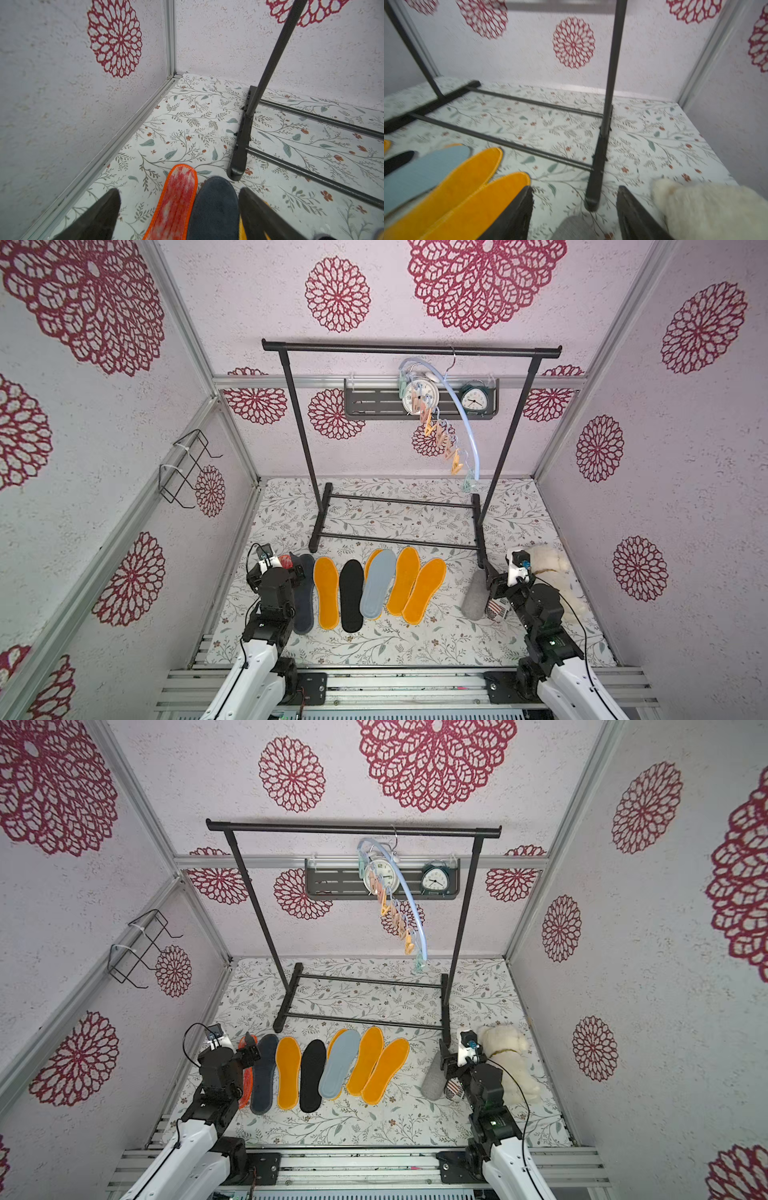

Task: Take the shoe insoles off the hanger
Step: Reset both arms

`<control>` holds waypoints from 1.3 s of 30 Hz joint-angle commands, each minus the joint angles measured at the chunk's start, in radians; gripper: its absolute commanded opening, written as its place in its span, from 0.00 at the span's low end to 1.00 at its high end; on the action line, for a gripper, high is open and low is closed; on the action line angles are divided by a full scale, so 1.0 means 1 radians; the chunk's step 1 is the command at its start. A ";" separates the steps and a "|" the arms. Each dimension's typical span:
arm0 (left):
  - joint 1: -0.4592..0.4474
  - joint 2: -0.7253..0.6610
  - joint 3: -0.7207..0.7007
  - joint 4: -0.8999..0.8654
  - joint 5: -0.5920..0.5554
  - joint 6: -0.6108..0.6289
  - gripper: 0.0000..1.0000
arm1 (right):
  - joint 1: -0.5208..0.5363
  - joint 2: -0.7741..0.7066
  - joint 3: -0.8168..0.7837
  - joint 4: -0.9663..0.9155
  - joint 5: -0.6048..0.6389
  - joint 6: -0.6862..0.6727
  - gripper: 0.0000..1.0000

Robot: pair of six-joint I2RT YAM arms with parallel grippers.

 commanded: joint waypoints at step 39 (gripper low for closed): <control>0.202 0.772 0.196 0.647 0.363 0.073 0.97 | -0.185 1.032 0.126 1.033 0.072 0.005 0.99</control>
